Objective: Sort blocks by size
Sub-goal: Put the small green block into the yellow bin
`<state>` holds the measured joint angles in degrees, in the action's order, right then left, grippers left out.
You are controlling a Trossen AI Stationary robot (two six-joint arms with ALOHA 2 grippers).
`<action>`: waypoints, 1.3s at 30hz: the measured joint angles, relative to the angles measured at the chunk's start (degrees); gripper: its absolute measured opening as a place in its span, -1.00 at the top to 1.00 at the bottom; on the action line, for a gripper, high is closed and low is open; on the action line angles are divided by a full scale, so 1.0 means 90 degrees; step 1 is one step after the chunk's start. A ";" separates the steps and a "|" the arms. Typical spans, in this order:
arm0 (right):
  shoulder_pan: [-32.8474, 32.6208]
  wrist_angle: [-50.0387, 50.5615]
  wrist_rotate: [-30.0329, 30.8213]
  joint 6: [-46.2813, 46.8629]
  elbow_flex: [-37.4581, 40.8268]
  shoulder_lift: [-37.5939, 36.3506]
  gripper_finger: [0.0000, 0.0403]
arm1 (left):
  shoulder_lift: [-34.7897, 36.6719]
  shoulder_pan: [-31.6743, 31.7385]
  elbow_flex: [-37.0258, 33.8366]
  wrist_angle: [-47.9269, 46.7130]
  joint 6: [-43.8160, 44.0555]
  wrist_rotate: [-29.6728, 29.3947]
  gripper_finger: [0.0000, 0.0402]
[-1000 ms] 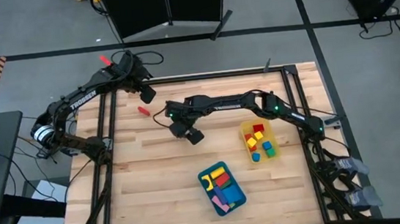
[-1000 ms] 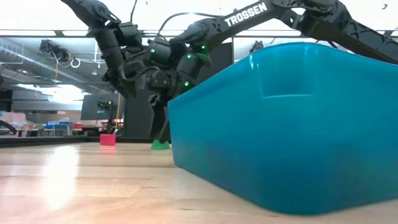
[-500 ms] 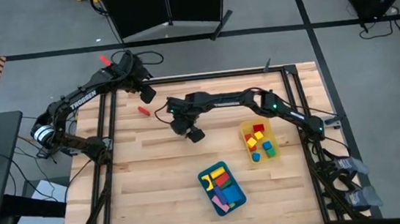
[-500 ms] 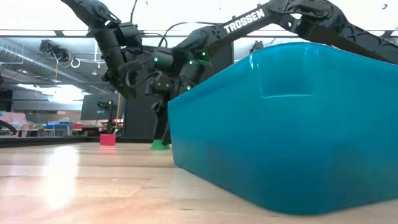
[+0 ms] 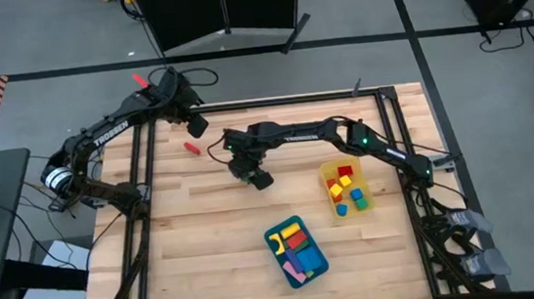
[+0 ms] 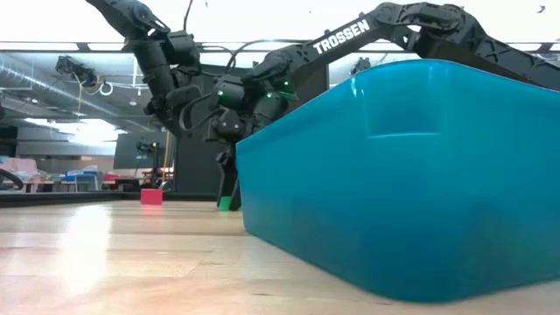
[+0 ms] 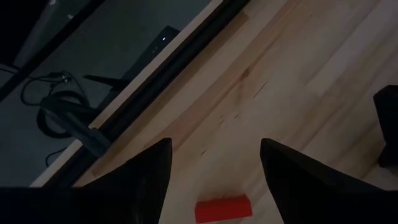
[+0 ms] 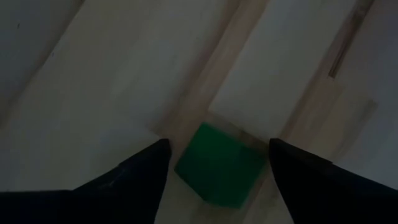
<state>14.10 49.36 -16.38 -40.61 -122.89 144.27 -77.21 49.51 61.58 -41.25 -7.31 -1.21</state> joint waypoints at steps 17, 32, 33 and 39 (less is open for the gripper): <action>0.0013 0.0306 0.0147 0.0871 -0.0005 -0.0011 -0.36 | 0.0000 -0.0002 0.0000 0.0024 -0.0121 -0.0002 -0.26; -0.0126 0.0275 0.0461 0.0098 0.0022 -0.0090 -0.42 | -0.0001 0.0001 0.0000 0.0075 -0.0119 -0.0002 -0.26; -0.0150 0.0260 0.0478 -0.0114 0.0022 -0.0090 -0.44 | -0.0002 -0.0001 0.0000 0.0071 -0.0119 -0.0002 -0.26; -0.0272 0.0078 0.0686 -0.1688 0.0022 -0.0102 -0.48 | -0.0002 0.0000 0.0000 0.0068 -0.0148 -0.0002 -0.26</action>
<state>11.65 50.07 -10.21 -55.81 -122.69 143.35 -77.23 49.51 61.58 -40.64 -8.64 -1.23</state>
